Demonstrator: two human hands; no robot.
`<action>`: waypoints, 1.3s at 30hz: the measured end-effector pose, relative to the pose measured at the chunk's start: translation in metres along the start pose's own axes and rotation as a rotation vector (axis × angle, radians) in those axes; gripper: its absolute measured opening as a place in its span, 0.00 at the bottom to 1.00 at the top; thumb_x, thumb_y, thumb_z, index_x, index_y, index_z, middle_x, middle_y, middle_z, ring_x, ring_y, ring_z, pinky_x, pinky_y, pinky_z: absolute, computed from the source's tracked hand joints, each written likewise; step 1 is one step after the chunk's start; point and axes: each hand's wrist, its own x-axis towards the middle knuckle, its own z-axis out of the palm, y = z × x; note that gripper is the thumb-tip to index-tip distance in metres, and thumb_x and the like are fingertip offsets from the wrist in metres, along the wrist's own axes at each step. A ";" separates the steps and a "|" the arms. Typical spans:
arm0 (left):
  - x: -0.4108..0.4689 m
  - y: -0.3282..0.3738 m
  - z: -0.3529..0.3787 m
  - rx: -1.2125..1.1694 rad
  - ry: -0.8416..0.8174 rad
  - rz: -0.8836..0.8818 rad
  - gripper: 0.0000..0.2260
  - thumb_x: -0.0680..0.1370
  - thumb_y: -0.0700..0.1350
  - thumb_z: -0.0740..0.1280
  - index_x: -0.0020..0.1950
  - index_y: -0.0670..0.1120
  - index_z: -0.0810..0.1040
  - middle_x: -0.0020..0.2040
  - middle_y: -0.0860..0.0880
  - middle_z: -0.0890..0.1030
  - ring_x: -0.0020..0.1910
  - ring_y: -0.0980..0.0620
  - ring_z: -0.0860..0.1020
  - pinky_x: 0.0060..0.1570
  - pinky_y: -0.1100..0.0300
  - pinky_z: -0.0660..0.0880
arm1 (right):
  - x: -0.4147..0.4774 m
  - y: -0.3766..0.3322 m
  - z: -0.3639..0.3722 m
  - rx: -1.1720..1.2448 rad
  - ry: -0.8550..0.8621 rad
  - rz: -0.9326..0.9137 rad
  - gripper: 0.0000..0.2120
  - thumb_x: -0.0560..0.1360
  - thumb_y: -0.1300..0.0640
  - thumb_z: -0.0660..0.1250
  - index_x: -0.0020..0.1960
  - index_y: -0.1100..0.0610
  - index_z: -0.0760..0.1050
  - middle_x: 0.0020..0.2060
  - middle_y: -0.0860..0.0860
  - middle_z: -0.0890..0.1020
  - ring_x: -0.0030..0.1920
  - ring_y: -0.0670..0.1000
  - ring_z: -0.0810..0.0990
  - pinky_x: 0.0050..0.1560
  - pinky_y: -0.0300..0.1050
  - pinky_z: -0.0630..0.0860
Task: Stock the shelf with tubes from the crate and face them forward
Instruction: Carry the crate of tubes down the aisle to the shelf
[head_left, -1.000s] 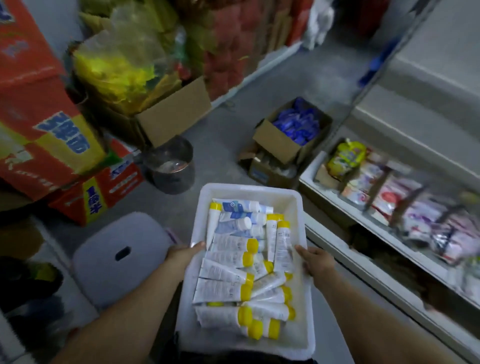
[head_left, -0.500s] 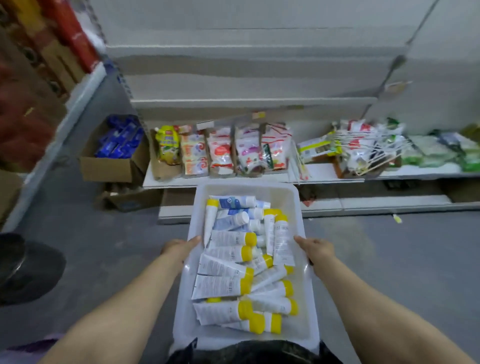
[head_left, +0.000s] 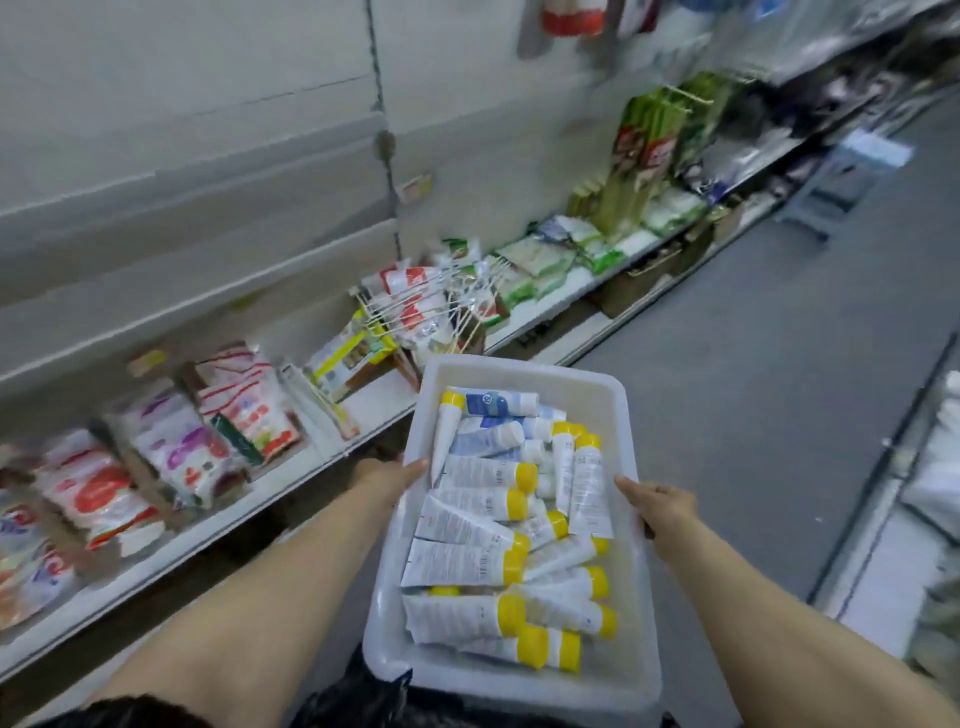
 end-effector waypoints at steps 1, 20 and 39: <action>0.005 0.028 0.019 0.029 -0.034 0.012 0.37 0.59 0.56 0.81 0.60 0.36 0.78 0.53 0.40 0.82 0.47 0.41 0.82 0.51 0.45 0.80 | 0.018 -0.008 -0.008 0.012 0.035 0.006 0.24 0.67 0.53 0.80 0.24 0.53 0.66 0.18 0.49 0.67 0.24 0.51 0.63 0.28 0.42 0.64; 0.134 0.428 0.432 0.410 -0.356 0.212 0.37 0.69 0.49 0.78 0.69 0.32 0.68 0.61 0.35 0.77 0.55 0.38 0.79 0.51 0.48 0.77 | 0.345 -0.190 -0.183 0.282 0.459 0.225 0.16 0.63 0.49 0.82 0.39 0.58 0.80 0.30 0.54 0.79 0.30 0.52 0.74 0.34 0.44 0.75; 0.277 0.778 0.891 0.501 -0.498 0.218 0.40 0.61 0.55 0.82 0.65 0.36 0.73 0.56 0.38 0.81 0.51 0.38 0.81 0.51 0.44 0.79 | 0.768 -0.419 -0.407 0.347 0.517 0.329 0.31 0.47 0.38 0.81 0.40 0.58 0.83 0.36 0.57 0.86 0.36 0.57 0.84 0.47 0.57 0.83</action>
